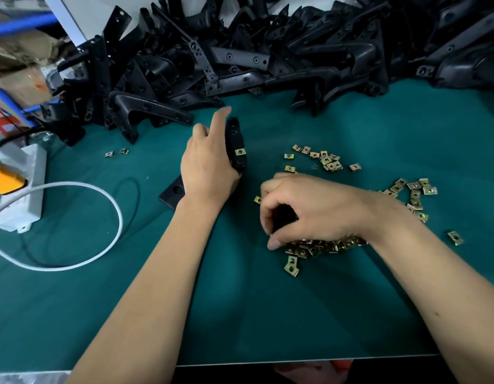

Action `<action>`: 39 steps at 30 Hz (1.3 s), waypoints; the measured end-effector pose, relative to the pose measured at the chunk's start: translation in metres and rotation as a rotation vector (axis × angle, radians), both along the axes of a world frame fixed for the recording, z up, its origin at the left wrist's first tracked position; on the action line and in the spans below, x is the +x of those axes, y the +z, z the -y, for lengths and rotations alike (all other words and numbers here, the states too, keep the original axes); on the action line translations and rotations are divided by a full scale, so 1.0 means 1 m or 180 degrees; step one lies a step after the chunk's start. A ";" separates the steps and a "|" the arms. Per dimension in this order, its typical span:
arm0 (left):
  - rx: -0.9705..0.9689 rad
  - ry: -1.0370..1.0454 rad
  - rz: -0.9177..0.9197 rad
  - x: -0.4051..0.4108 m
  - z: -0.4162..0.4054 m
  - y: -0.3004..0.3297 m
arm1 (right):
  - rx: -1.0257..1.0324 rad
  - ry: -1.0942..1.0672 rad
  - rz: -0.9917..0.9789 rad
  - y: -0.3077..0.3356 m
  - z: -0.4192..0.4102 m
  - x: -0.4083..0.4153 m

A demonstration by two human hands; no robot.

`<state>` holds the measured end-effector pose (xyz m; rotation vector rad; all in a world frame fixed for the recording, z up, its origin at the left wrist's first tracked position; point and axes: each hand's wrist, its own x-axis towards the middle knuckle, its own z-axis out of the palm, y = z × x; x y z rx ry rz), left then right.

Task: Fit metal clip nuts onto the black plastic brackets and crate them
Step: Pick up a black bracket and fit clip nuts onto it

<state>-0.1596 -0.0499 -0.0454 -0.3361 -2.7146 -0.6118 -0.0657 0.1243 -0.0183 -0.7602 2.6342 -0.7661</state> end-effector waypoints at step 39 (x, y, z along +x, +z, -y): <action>-0.0626 -0.1246 -0.0286 0.019 -0.025 0.004 | -0.3735 -0.2512 -0.0138 -0.020 -0.011 -0.023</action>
